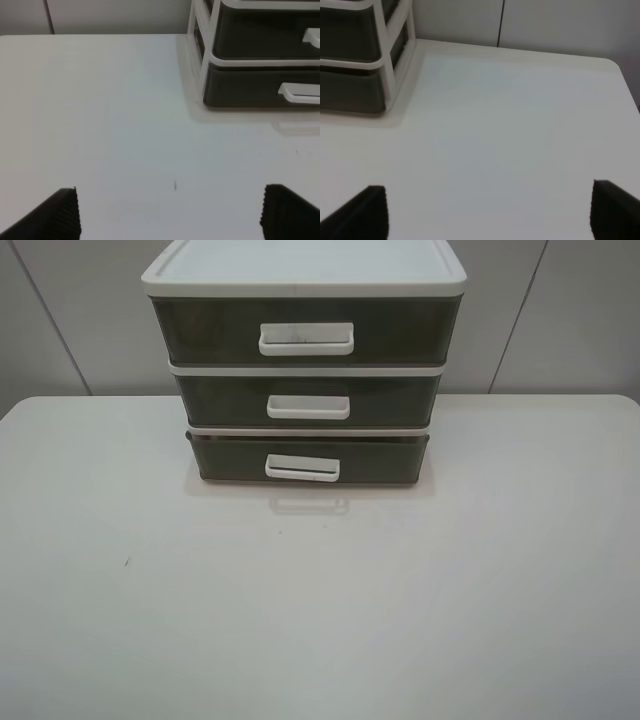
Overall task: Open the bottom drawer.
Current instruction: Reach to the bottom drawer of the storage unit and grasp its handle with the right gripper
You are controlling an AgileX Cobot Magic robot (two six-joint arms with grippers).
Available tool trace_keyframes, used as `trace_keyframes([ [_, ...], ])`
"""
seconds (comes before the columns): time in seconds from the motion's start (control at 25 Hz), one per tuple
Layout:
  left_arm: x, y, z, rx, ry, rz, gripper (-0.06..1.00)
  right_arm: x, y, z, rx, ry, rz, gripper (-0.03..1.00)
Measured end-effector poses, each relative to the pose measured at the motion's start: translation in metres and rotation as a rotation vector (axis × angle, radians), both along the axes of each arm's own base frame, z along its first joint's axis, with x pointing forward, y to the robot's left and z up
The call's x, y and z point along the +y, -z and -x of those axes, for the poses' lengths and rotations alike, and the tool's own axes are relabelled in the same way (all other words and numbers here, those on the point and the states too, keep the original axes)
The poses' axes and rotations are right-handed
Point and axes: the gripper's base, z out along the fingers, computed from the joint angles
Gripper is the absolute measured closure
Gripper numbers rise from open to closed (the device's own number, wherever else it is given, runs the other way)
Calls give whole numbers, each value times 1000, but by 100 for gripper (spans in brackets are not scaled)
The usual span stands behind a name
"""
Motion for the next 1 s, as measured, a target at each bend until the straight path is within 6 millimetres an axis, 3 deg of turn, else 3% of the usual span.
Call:
trace_keyframes([
  [0.12, 0, 0, 0, 0, 0, 0, 20, -2, -12, -14, 58, -75, 36, 17],
  [0.32, 0, 0, 0, 0, 0, 0, 20, -2, -62, -47, 79, -188, 191, 17],
  [0.44, 0, 0, 0, 0, 0, 0, 20, 8, -87, -73, 84, -259, 275, 17],
  [0.48, 0, 0, 0, 0, 0, 0, 20, 8, -87, -73, 84, -259, 275, 17],
  [0.56, 0, 0, 0, 0, 0, 0, 20, 21, -95, -92, 89, -325, 308, 17],
  [0.76, 0, 0, 0, 0, 0, 0, 20, 74, -82, -146, 118, -499, 325, 17],
  [1.0, 0, 0, 0, 0, 0, 0, 20, 134, -31, -210, 235, -606, 263, 17],
])
